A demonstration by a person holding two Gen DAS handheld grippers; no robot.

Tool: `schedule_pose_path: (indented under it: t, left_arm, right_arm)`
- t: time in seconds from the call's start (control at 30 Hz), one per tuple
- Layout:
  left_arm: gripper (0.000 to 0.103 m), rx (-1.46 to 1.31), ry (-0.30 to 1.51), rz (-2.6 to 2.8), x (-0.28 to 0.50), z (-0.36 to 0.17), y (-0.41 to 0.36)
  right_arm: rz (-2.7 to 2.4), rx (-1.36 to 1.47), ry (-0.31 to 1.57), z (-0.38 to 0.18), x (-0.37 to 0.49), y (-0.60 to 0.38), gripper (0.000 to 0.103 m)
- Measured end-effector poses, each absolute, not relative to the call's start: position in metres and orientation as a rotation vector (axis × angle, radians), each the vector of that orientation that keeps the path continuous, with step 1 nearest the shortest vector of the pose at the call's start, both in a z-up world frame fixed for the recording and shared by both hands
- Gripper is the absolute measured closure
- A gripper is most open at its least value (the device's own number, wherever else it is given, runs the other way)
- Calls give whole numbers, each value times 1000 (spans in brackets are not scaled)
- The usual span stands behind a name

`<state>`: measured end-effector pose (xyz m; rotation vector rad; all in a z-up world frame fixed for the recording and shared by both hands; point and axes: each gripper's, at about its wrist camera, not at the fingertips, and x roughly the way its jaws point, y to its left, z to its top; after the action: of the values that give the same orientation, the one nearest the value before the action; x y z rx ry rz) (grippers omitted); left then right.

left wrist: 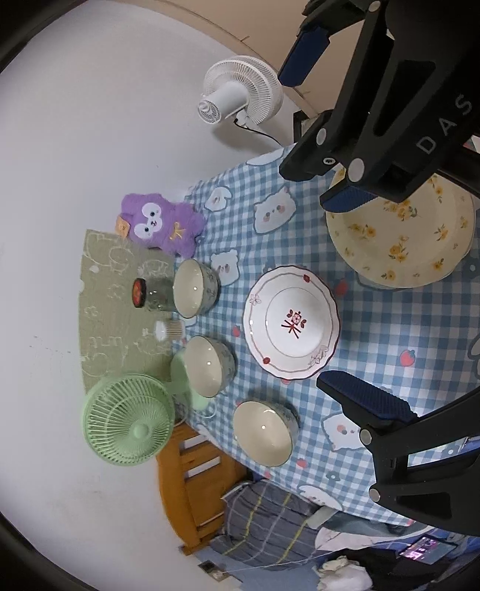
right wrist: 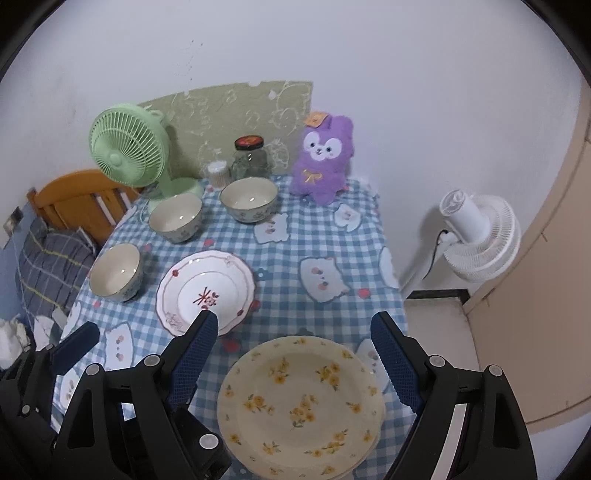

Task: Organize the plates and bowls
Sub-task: 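Open both tools and raise them off the stacked plates, then move both tools to the red-pattern white plate and close on its rim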

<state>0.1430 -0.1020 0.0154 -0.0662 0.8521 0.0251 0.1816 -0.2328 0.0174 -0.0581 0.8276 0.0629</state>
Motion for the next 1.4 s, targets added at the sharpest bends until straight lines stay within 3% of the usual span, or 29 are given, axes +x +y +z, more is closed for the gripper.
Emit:
schedule_pose_path:
  t: [0.4,0.87,1.23,1.4]
  left_arm:
    - [19,-28,858,35,188,-3,-74]
    - [20,-37,899,87,238,-62,-38]
    - [34,-85,949,162,268,-107,-9]
    - [34,-93,957,173,272,-119,-11]
  right_arm:
    - [106,10,852,-9,229,-197,16]
    - [69,11,901,-74,285,-162,16]
    - [52,-19,929,-113,315,-142,19]
    - [45,-28,956,-130,328,-137,23]
